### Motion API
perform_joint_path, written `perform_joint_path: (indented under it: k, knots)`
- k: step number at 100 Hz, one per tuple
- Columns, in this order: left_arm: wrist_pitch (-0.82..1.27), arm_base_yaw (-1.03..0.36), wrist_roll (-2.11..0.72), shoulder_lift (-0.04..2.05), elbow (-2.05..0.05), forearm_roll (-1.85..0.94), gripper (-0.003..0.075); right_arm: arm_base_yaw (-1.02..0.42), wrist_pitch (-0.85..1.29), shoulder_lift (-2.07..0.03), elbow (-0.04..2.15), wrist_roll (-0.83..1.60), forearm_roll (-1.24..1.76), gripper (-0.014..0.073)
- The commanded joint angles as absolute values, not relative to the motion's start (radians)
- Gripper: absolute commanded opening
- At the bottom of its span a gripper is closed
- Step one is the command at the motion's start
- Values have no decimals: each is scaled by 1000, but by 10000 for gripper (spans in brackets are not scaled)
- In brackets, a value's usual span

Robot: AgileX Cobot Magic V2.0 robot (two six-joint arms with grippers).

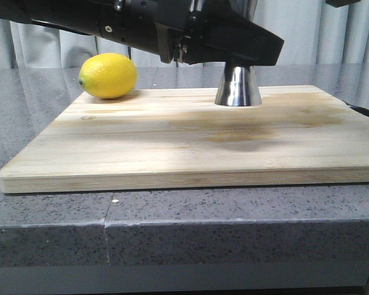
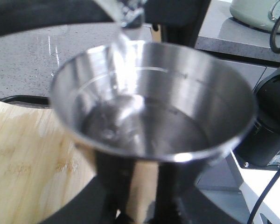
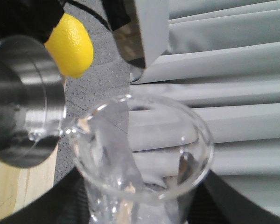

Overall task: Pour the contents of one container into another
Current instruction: 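Lower the beaker back onto the board with the right gripper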

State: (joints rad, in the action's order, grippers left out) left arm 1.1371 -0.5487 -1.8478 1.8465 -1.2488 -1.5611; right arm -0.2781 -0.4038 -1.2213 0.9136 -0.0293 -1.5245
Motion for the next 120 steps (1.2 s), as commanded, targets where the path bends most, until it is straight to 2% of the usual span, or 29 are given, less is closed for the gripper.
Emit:
perform_joint_path:
  k: [1, 60, 76, 92, 110, 120]
  knots:
    - [1193, -556, -1847, 1798, -1279, -1633, -19, -278, -406, -1190, 952, -21, -1501, 237]
    - [1193, -556, -1847, 1798, -1279, -1633, -19, -278, -448, -1190, 952, -15, -1499, 237]
    - [1193, -556, -1850, 1798, -1279, -1633, -19, -278, -473, -1190, 952, -203, -1460, 237]
    - [1193, -556, -1853, 1798, -1279, -1633, -19, -278, -401, -1190, 952, -462, -1284, 237]
    - [1191, -550, -1854, 1798, -1279, -1633, -19, -239, -382, -1215, 950, -468, -988, 237]
    - [1191, -550, -1854, 1798, -1279, -1633, -19, -192, -396, -1256, 946, -468, -919, 237]
